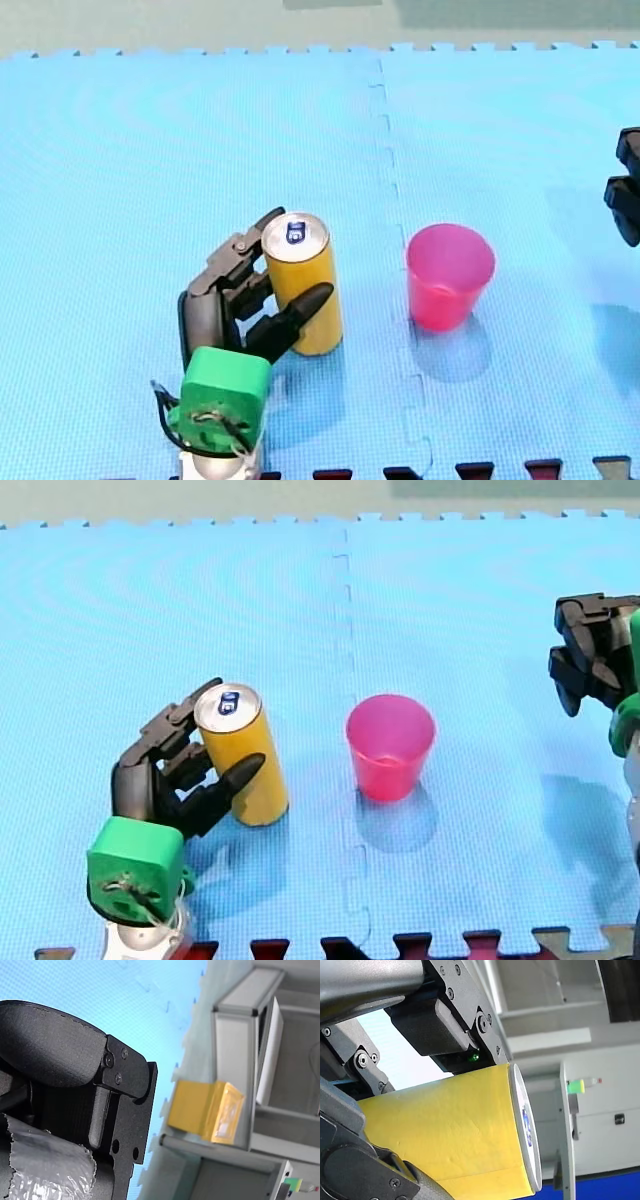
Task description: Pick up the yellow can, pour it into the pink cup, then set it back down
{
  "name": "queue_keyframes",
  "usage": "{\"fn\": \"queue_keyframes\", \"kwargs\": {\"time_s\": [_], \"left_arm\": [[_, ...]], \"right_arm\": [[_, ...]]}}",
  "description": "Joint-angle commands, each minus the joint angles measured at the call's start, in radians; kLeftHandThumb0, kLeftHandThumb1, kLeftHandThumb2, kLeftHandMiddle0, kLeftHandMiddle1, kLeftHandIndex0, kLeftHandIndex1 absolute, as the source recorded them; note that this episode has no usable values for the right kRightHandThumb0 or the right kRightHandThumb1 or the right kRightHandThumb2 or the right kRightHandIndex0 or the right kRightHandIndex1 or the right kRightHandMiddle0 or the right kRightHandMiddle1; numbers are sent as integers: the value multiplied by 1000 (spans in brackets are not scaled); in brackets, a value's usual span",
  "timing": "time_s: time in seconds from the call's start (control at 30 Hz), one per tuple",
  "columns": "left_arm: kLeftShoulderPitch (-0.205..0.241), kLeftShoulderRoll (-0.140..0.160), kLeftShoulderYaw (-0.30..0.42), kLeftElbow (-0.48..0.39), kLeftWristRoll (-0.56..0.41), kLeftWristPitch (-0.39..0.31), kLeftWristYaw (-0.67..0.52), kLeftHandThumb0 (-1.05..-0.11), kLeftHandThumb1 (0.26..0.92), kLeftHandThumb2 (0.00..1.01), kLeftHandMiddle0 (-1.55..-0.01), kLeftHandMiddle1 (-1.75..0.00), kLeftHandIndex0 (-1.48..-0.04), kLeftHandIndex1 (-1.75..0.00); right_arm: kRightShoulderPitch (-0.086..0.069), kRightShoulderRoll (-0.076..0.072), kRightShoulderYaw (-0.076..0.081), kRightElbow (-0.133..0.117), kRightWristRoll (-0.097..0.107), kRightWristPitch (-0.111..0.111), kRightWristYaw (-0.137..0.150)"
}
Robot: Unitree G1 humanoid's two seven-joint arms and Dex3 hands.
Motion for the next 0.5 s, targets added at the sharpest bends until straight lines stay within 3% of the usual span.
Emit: {"fn": "queue_keyframes", "kwargs": {"time_s": [0.0,0.1,0.2,0.33,0.47], "left_arm": [[14,62,-113,-4,184,115,230,-353,820,0,-1231,0,-1130,0],[-1,101,-196,-8,317,190,417,-549,754,0,-1092,-1,-967,-1],[-12,118,-234,-5,377,218,507,-616,721,0,-891,0,-856,0],[-26,134,-290,-1,453,267,621,-704,756,13,-648,1,-633,1],[-39,140,-334,9,509,313,710,-799,765,6,-516,0,-518,0]], "right_arm": [[0,-3,-2,-5,5,-4,3],[1,-3,-3,-6,6,-4,5],[1,-2,-3,-6,5,-4,3],[0,-2,-3,-5,5,-5,3],[1,-2,-3,-6,5,-6,2]]}}
